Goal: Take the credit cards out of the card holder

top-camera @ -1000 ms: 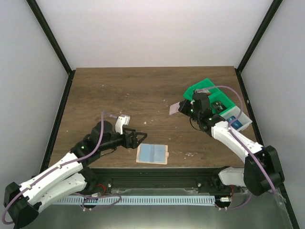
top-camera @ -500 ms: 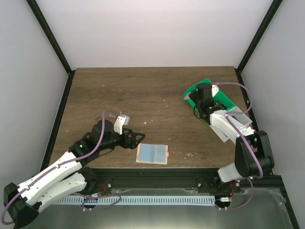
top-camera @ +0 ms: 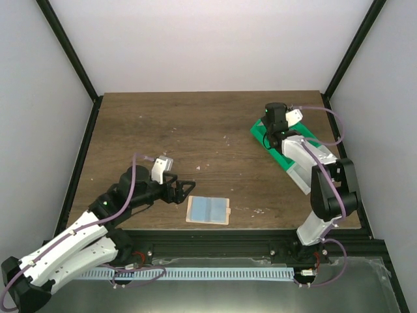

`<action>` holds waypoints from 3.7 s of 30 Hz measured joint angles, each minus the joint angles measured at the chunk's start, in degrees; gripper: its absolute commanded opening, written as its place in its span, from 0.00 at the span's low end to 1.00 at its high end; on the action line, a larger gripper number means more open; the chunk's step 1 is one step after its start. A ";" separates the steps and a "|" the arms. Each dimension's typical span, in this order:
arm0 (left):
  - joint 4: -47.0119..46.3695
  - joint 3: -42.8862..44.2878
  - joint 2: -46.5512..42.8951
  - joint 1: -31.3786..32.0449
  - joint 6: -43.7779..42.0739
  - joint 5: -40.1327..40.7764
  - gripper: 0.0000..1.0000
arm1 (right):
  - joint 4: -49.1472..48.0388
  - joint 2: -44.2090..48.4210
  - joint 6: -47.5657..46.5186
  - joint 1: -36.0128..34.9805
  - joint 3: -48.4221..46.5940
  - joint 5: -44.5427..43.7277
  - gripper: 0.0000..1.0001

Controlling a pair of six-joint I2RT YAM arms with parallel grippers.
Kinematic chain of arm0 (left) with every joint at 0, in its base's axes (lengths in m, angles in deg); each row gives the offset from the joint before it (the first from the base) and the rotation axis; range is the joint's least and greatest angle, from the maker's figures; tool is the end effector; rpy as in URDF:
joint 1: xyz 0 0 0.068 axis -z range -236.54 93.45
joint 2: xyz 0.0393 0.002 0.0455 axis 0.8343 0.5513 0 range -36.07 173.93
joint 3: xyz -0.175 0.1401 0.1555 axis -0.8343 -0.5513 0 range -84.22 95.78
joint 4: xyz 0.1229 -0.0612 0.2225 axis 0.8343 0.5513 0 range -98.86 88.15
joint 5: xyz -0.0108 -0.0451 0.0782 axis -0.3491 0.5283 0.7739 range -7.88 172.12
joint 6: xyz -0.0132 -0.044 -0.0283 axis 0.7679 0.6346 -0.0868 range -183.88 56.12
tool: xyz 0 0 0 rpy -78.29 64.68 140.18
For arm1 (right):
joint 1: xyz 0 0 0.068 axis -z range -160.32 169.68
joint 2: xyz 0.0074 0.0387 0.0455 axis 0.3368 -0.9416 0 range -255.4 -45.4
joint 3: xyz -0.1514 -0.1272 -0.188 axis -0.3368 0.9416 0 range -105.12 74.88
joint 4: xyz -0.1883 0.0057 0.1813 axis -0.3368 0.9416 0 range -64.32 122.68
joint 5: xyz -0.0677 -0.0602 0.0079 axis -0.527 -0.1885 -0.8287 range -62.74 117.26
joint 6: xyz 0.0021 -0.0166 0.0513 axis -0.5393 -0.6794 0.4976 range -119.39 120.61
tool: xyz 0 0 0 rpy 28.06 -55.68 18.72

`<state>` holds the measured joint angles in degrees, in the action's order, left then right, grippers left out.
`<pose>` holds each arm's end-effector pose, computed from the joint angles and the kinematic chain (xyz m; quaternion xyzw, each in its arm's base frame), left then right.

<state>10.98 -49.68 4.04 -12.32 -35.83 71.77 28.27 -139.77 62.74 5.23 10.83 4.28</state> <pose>0.1147 -0.1205 0.2727 0.1661 0.8267 -0.3754 0.3847 0.3633 0.0793 0.2468 0.4350 0.7489 0.1528 0.4760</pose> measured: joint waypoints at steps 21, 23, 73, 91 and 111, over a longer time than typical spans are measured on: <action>-0.02 0.00 -0.28 0.00 -0.55 -0.48 1.00 | -0.52 -8.70 4.66 1.11 -0.39 -4.33 0.06; -0.02 0.00 -0.28 0.00 -0.70 -0.46 1.00 | -0.52 -9.44 4.52 1.18 -1.09 -4.28 0.09; -7.30 -8.52 15.69 -0.59 9.53 -3.63 1.00 | 9.03 18.95 -22.67 0.44 11.74 32.41 0.24; -35.80 -20.83 24.06 -0.59 25.59 -17.44 0.98 | 2.80 27.32 -12.17 -29.83 39.63 43.06 0.20; -41.88 -24.20 26.86 -1.60 29.24 -16.26 0.98 | -3.19 18.47 -8.00 -34.62 40.39 39.87 0.10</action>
<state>-30.90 -73.87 30.91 -13.91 -6.58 55.51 25.08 -121.30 54.74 -29.40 51.22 44.15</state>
